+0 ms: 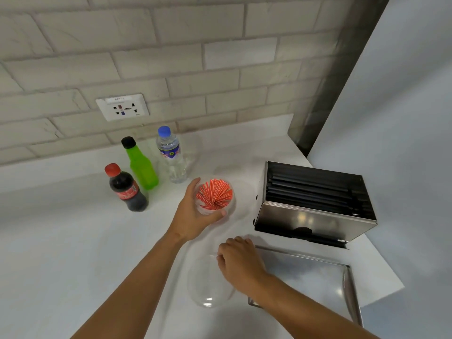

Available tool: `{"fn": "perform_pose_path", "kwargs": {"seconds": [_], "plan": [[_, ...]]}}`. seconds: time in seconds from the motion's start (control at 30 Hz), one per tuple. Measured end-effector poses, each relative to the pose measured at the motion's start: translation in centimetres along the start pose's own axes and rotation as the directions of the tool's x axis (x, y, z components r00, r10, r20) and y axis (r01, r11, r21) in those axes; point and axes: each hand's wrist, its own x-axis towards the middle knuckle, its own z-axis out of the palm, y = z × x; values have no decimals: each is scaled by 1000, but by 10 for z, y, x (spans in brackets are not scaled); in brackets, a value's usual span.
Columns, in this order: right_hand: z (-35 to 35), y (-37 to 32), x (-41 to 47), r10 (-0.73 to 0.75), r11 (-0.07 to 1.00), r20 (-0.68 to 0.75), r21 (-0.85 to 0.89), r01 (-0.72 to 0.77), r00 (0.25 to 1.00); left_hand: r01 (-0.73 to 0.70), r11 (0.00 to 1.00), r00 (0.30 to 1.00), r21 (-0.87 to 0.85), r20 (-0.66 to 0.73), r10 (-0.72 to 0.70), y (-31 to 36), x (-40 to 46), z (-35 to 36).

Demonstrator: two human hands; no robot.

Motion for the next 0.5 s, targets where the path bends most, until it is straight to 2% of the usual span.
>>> {"fn": "perform_pose_path", "kwargs": {"seconds": [0.17, 0.33, 0.4, 0.5], "plan": [[-20, 3, -18, 89, 946, -7, 312, -82, 996, -28, 999, 997, -35, -68, 25, 4, -9, -4], [-53, 31, -50, 182, 761, -25, 636, -124, 983, -77, 995, 996, -62, -53, 74, 22, -29, -18], [-66, 47, -66, 205, 689, -12, 712, -136, 979, -109, 990, 993, -92, -48, 105, 32, -39, -20], [-83, 73, -90, 263, 639, -16, 752, -161, 965, -156, 977, 988, -143, -23, 154, 52, -54, -16]]}}
